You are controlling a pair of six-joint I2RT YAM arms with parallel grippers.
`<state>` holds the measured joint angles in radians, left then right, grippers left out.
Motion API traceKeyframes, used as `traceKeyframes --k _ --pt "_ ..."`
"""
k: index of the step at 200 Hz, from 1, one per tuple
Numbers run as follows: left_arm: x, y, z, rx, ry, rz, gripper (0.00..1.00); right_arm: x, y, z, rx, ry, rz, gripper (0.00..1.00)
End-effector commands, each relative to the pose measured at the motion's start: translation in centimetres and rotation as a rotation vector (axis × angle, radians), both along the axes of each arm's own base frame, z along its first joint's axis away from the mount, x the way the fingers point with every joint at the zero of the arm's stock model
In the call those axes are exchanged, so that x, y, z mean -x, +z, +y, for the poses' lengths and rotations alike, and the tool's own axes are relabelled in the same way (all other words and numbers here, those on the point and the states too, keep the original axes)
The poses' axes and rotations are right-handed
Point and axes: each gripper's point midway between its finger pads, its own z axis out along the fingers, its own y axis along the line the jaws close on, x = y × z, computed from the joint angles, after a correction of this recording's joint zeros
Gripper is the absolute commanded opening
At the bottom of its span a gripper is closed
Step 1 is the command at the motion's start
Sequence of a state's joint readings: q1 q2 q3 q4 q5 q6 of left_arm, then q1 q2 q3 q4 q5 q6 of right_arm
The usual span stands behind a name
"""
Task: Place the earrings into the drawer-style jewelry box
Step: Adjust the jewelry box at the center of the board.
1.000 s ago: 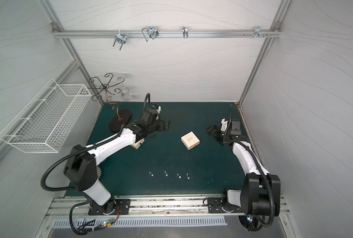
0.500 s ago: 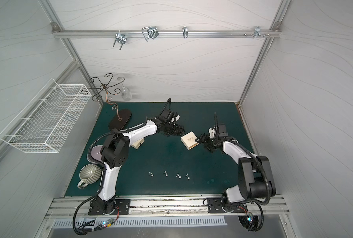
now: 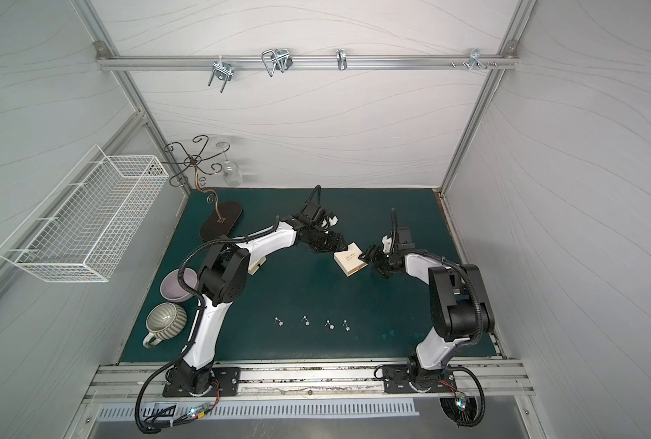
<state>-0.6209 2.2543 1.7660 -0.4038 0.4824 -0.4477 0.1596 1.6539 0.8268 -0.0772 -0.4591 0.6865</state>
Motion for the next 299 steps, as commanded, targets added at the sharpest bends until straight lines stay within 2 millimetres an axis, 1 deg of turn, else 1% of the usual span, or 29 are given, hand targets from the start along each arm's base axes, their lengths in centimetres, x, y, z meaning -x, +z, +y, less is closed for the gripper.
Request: traceKeyframes --k 1,20,45,78,98,114,129,143,156,167,177,187,207,210,222,239,255,270,299 --pt "0.8 0.0 -1.1 0.050 -0.033 0.012 0.78 -1.5 0.6 0.8 -0.026 0.004 -0.034 0.71" --pt "1.6 0.1 -1.2 0.066 -0.050 0.018 0.77 -2.1 0.2 1.2 -0.027 0.012 -0.036 0.71" --pt "2.4 0.0 -0.9 0.063 -0.056 0.023 0.77 -2.4 -0.3 2.2 -0.032 0.030 -0.033 0.71" --pt "3.5 0.1 -0.3 0.073 -0.059 0.021 0.76 -2.5 -0.4 4.1 -0.032 0.080 -0.041 0.71" --pt "4.1 0.5 0.0 0.079 -0.065 0.015 0.76 -2.3 -0.3 5.5 -0.039 0.112 -0.044 0.71" --pt "4.8 1.0 0.5 0.076 -0.072 0.009 0.76 -2.2 -0.3 6.4 -0.039 0.135 -0.048 0.71" --pt "5.3 1.1 1.7 0.040 -0.059 -0.004 0.77 -2.3 -0.2 6.7 -0.036 0.142 -0.048 0.71" --pt "4.9 1.7 3.3 0.002 -0.009 -0.040 0.80 -2.4 -0.2 6.7 -0.029 0.139 -0.045 0.71" --pt "3.6 2.3 5.0 -0.022 0.057 -0.063 0.84 -2.3 -0.2 6.4 -0.010 0.132 -0.043 0.71" --pt "2.5 2.6 5.9 -0.029 0.087 -0.083 0.87 -2.1 -0.2 6.1 0.009 0.128 -0.037 0.71" --pt "1.6 2.7 6.2 -0.040 0.092 -0.094 0.89 -1.8 -0.2 5.7 0.027 0.123 -0.033 0.71" --pt "0.6 2.7 6.0 -0.040 0.085 -0.093 0.90 -1.4 -0.1 5.3 0.045 0.118 -0.026 0.72" --pt "-1.2 2.3 5.4 -0.027 0.072 -0.085 0.90 -0.5 0.7 4.8 0.051 0.111 -0.033 0.71" --pt "-1.5 2.5 5.3 -0.021 0.070 -0.089 0.90 -0.4 0.8 4.8 0.050 0.112 -0.036 0.71" --pt "-2.3 2.1 4.7 -0.009 0.059 -0.080 0.89 0.4 1.1 4.8 0.038 0.111 -0.031 0.70" --pt "-3.2 1.8 3.8 0.012 0.043 -0.073 0.87 1.2 1.5 4.9 0.011 0.111 -0.040 0.64" --pt "-3.4 1.4 2.7 0.046 0.023 -0.052 0.85 1.7 1.4 5.1 -0.001 0.114 -0.036 0.61" --pt "-3.4 0.8 2.1 0.065 0.008 -0.032 0.84 1.7 1.0 5.3 -0.011 0.110 -0.031 0.58" --pt "-2.3 0.3 1.2 0.092 -0.034 -0.004 0.82 1.3 0.3 5.7 -0.032 0.100 -0.023 0.55"
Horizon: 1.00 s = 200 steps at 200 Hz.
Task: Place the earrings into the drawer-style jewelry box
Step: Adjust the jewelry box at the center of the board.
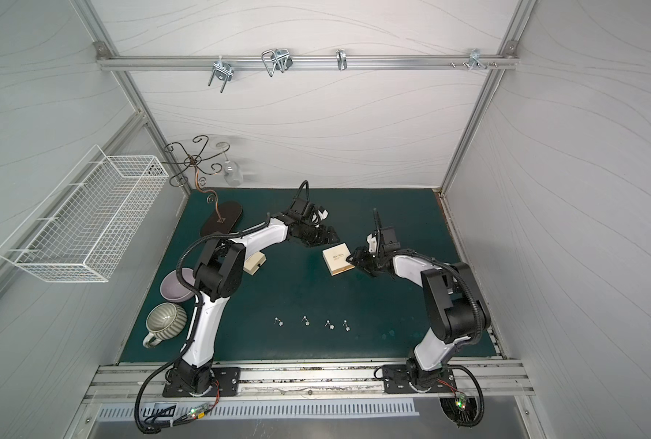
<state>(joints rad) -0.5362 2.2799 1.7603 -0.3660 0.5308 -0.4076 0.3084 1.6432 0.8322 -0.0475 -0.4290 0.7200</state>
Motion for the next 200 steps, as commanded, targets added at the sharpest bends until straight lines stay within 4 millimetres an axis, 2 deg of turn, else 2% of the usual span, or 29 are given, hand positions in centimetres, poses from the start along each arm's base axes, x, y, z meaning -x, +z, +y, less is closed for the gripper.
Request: traceKeyframes --k 1,55,97,151,177,200 --pt "0.7 1.1 -1.7 0.064 -0.065 0.004 0.82 -0.3 -0.4 0.7 -0.034 -0.006 0.007 0.55" --pt "4.1 1.2 -2.0 0.109 -0.112 0.039 0.80 -2.3 -1.9 1.0 -0.020 -0.022 0.003 0.55" --pt "7.1 1.5 -1.4 0.119 -0.129 0.056 0.79 -3.2 -1.6 1.7 -0.039 -0.006 -0.013 0.55" --pt "8.8 1.1 1.3 0.096 -0.002 0.073 0.76 -2.3 -1.7 4.8 -0.064 0.075 -0.005 0.56" --pt "8.3 0.6 3.0 0.075 0.095 0.084 0.72 -1.6 -1.5 3.9 -0.040 0.077 0.004 0.56" --pt "8.0 0.6 3.6 0.070 0.128 0.084 0.68 -0.8 -0.7 1.8 -0.036 0.060 0.002 0.54"
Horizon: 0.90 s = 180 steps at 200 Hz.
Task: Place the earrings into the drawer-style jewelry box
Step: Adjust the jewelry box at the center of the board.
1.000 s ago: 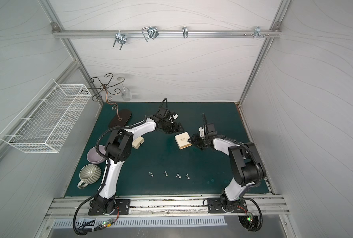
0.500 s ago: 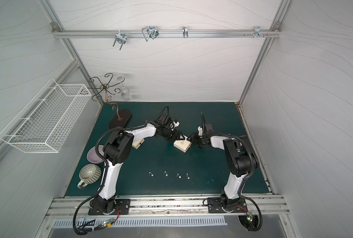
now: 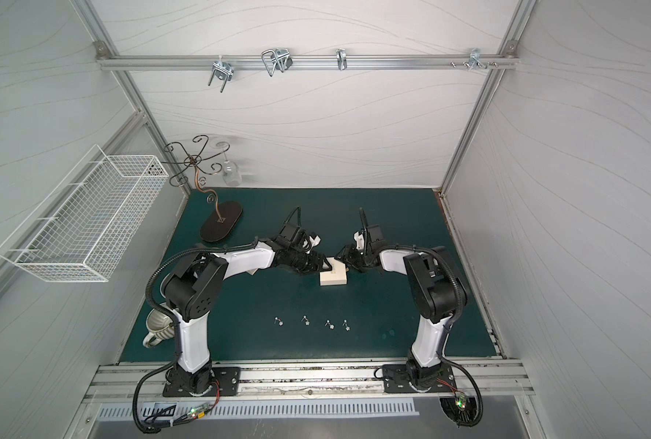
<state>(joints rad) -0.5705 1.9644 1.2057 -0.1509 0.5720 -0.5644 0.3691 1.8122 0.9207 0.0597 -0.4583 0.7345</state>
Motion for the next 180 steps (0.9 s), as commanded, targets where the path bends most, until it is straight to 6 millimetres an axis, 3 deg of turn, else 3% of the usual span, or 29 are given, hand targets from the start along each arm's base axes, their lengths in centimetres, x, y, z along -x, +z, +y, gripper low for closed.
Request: traceKeyframes --k 1,24,42,86,180 --pt "-2.0 1.8 0.2 0.026 0.078 -0.063 0.68 1.1 1.1 -2.0 -0.001 -0.010 0.011 0.54" --pt "-2.1 2.0 0.0 0.034 0.085 -0.063 0.66 1.6 1.9 -4.4 -0.020 -0.036 0.008 0.50" --pt "-2.3 1.9 -0.1 0.040 0.082 -0.059 0.65 2.0 2.5 -5.1 -0.047 -0.029 0.003 0.45" --pt "-2.3 1.9 -0.7 0.067 0.066 -0.046 0.63 2.7 2.8 -3.8 -0.134 0.031 0.021 0.31" --pt "-2.1 1.8 -0.9 0.071 0.053 -0.035 0.61 3.6 0.6 -2.4 -0.110 0.078 0.075 0.23"
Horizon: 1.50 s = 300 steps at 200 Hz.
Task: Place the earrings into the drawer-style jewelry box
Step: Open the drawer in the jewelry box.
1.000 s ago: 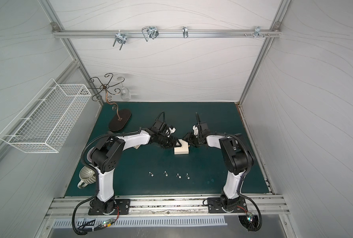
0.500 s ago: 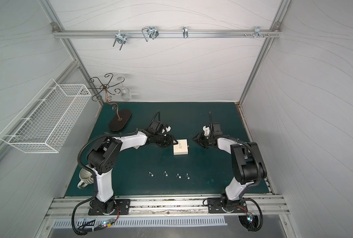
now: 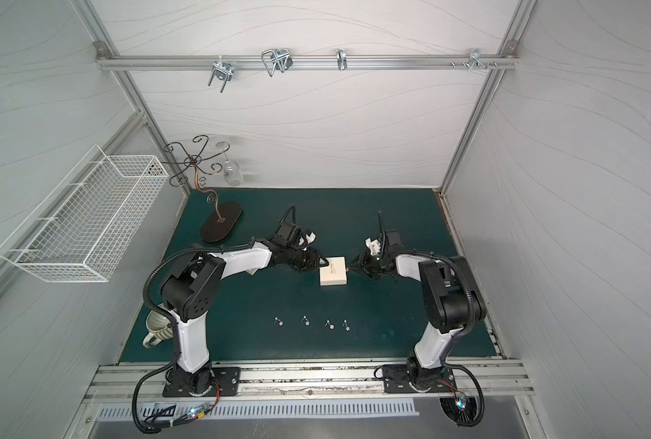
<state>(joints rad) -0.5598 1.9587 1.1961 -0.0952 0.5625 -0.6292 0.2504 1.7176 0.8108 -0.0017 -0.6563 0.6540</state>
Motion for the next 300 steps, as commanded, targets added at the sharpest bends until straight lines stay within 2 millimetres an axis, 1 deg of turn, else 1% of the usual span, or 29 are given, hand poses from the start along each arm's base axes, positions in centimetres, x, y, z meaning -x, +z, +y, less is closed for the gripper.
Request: traceKeyframes --k 1,39,74,100,131,160,194,255,273,300 --pt "-1.0 1.2 -0.9 0.041 -0.009 -0.033 0.61 0.4 -0.3 0.6 -0.001 0.031 0.009 0.23" --pt "-0.9 1.2 -1.1 0.048 -0.013 -0.029 0.60 0.3 -0.9 1.0 0.006 0.039 0.013 0.18" --pt "-0.8 1.0 -1.2 0.051 -0.015 -0.024 0.59 0.4 -1.4 1.5 -0.001 0.047 0.018 0.16" --pt "-0.6 0.9 -1.1 0.052 -0.014 -0.021 0.59 0.3 -1.3 2.1 -0.026 0.060 0.009 0.13" --pt "-0.4 0.8 -1.0 0.052 -0.016 -0.020 0.58 0.3 -0.7 2.9 -0.042 0.085 -0.019 0.09" --pt "-0.3 0.7 -0.8 0.045 -0.016 -0.022 0.58 0.3 -0.5 3.2 -0.040 0.103 -0.035 0.00" --pt "-0.1 0.4 -0.2 0.020 -0.002 -0.028 0.57 0.3 -0.7 3.3 -0.013 0.113 -0.049 0.00" --pt "-0.3 -0.2 1.1 -0.055 0.034 -0.045 0.47 -0.1 -0.7 3.1 0.069 0.120 -0.088 0.00" --pt "-0.2 -0.2 1.3 -0.057 0.039 -0.044 0.38 -0.2 -0.7 3.0 0.084 0.117 -0.093 0.00" --pt "-0.1 -0.3 1.3 -0.057 0.039 -0.042 0.38 -0.1 -0.9 2.7 0.110 0.112 -0.097 0.00"
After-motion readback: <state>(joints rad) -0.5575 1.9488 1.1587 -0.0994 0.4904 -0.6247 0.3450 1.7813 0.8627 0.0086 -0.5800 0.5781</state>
